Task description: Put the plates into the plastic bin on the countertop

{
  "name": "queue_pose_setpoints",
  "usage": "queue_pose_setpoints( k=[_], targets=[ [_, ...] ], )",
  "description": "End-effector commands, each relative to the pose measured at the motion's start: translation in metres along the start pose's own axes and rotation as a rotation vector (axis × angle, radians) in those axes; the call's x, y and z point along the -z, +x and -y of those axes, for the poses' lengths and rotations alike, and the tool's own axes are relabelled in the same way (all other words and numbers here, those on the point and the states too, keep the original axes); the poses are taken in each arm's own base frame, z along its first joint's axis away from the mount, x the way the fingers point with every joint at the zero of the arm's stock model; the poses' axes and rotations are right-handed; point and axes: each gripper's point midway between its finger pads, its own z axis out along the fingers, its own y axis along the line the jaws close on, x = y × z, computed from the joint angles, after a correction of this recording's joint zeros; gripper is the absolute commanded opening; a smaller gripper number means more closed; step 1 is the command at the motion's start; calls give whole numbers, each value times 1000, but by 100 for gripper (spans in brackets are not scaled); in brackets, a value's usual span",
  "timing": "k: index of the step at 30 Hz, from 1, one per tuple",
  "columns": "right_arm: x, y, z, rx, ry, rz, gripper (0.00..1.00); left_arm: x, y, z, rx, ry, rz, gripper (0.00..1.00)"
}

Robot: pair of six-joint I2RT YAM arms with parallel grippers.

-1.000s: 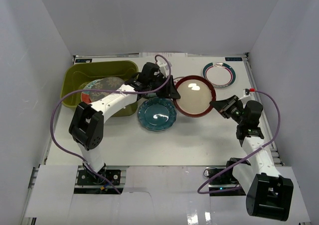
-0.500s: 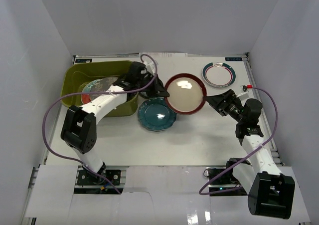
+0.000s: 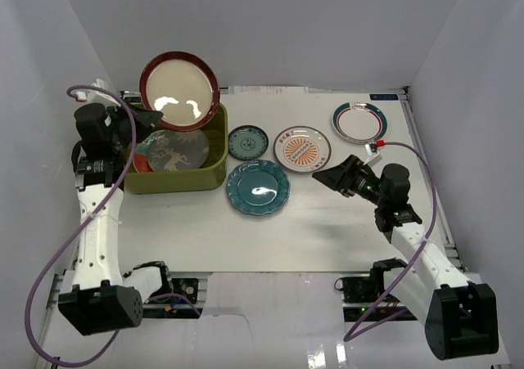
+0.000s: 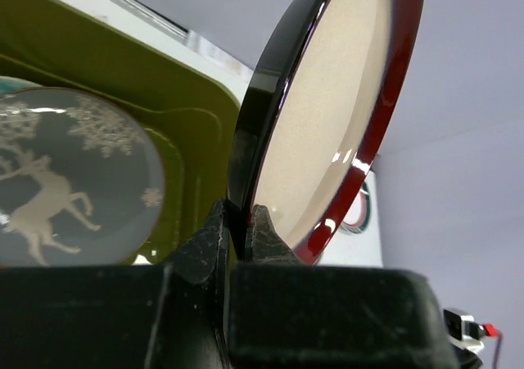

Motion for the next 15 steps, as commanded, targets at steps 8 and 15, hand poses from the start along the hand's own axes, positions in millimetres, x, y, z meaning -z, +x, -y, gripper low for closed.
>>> queue_pose_setpoints(
  k=[8, 15],
  targets=[
    [-23, 20, 16, 108, 70, -56, 82, 16, 4, -67, -96, -302, 95, 0],
    [-43, 56, 31, 130, 117, -152, 81, 5, 15, -107, -129, -427, 85, 0]
  ],
)
